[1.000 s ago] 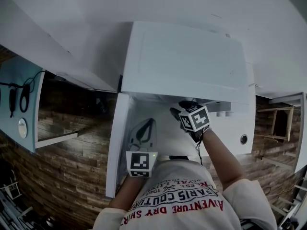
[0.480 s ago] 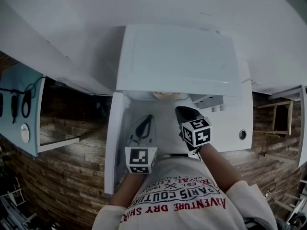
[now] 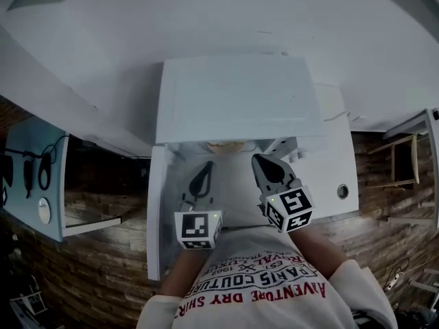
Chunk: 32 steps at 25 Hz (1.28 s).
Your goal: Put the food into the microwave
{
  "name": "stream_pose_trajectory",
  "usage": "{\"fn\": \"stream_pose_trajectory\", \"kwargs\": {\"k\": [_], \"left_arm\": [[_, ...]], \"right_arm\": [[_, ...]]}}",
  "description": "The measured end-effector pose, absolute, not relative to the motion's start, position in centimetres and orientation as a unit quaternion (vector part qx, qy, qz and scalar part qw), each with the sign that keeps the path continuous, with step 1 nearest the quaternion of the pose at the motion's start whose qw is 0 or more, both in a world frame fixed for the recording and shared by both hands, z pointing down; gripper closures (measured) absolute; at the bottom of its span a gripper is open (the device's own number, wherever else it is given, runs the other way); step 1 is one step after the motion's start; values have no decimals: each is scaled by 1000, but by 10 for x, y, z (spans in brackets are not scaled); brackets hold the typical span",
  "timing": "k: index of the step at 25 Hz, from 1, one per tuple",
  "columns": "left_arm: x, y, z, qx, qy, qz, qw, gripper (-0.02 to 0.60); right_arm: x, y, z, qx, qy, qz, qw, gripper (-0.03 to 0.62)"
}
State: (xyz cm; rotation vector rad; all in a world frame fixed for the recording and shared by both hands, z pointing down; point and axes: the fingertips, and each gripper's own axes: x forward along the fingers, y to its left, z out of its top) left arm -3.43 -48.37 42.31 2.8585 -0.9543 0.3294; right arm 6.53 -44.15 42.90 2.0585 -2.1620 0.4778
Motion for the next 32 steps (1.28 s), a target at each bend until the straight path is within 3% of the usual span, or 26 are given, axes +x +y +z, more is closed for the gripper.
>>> {"fn": "stream_pose_trajectory", "kwargs": {"k": [12,32], "left_arm": [[-23,-486,370,946,-318,69,-11,574],[-21,-484,376,946,-315,73,13,574]], "right_arm": [[84,-436,370,700,-706,104,-17,582],[82,-442,374,704,-704,90,16,582]]}}
